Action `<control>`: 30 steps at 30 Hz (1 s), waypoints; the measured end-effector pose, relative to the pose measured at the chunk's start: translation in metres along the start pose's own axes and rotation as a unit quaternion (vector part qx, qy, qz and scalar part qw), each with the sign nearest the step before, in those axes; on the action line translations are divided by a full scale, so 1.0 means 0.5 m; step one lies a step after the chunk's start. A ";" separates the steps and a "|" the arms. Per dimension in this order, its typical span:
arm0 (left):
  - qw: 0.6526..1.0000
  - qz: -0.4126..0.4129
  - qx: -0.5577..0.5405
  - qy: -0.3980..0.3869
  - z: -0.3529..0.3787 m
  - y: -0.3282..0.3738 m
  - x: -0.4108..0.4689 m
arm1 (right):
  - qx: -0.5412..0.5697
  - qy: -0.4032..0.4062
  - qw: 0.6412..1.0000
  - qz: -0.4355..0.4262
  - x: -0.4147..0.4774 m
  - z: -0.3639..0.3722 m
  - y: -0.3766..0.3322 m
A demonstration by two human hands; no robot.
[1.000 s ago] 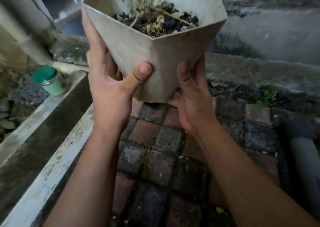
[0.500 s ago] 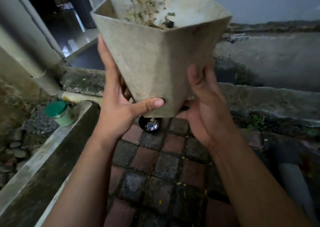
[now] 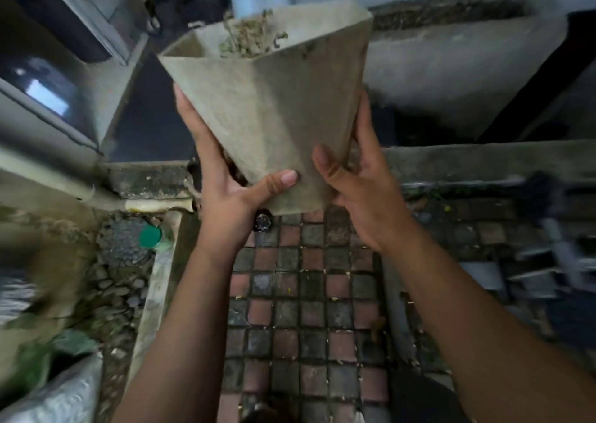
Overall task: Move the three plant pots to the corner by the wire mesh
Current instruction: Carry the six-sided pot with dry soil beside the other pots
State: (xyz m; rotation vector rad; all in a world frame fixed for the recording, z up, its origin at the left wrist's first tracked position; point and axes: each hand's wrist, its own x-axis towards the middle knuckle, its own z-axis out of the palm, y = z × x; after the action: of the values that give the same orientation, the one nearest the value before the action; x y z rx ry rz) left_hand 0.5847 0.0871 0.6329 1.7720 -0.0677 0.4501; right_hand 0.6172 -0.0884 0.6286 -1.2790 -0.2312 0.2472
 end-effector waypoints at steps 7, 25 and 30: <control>0.992 0.042 -0.057 -0.103 0.021 0.425 0.037 | -0.060 0.112 0.990 -0.061 -0.163 0.018 -0.394; 0.878 0.156 -0.260 -0.370 0.257 0.938 -0.248 | -0.227 0.409 0.850 -0.244 -0.811 0.025 -0.829; 0.830 0.194 -0.292 -0.434 0.440 1.066 -0.397 | -0.235 0.505 0.795 -0.240 -1.037 -0.084 -0.903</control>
State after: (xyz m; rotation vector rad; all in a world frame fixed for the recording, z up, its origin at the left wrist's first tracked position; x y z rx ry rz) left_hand 0.3088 -0.2951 1.0196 1.2066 -1.1113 -0.1392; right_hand 0.1613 -0.4082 1.0342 -1.6190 0.3358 -0.9935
